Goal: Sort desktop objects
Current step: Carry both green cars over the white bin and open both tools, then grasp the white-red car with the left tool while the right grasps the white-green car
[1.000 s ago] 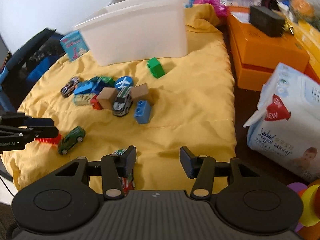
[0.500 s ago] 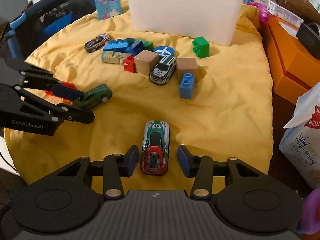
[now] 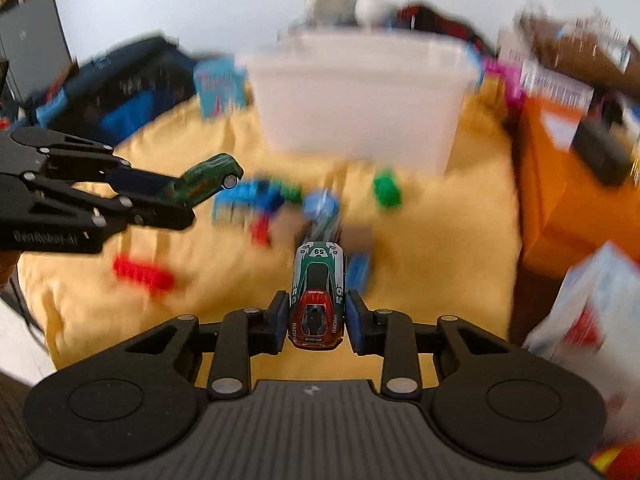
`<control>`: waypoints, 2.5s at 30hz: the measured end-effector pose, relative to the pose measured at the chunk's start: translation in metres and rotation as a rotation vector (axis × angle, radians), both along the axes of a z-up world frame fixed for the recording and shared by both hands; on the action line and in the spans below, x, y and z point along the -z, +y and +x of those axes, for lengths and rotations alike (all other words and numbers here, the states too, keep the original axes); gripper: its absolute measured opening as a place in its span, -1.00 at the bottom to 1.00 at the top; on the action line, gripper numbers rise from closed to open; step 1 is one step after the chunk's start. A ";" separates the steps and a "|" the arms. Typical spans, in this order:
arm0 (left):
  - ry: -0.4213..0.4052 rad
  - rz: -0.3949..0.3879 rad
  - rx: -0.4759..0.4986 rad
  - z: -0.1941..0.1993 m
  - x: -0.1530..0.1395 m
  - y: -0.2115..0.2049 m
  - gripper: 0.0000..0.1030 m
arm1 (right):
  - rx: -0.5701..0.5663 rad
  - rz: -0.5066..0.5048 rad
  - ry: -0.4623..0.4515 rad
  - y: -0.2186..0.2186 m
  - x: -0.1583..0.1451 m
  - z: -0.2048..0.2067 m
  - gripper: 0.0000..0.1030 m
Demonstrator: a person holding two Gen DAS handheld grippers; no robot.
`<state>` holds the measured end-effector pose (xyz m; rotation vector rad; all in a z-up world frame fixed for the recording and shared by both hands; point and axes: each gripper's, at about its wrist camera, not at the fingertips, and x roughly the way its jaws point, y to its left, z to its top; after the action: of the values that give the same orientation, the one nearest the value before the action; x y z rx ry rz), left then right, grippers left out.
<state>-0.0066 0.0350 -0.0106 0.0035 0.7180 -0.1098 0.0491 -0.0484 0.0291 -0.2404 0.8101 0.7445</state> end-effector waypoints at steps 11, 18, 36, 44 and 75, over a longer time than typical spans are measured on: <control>-0.242 0.046 -0.142 0.048 -0.088 0.042 -0.37 | -0.002 0.197 -0.334 0.023 -0.084 0.061 -0.35; -0.293 0.068 -0.175 0.090 -0.105 0.063 -0.37 | 0.030 0.232 -0.390 0.057 -0.099 0.111 -0.35; -0.162 0.049 -0.252 0.181 -0.065 0.096 -0.33 | 0.075 0.097 -0.286 0.099 -0.060 0.163 0.00; -0.165 -0.010 -0.201 0.118 -0.058 0.078 0.27 | 0.041 0.154 -0.225 0.059 -0.049 0.131 0.03; 0.164 0.067 -0.145 -0.008 0.055 0.020 0.27 | -0.001 -0.122 0.038 0.076 0.074 0.053 -0.28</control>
<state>-0.0144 0.0546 -0.0654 0.0065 0.8826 0.0534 0.1021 0.0275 -0.0448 -0.3372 0.8925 0.7031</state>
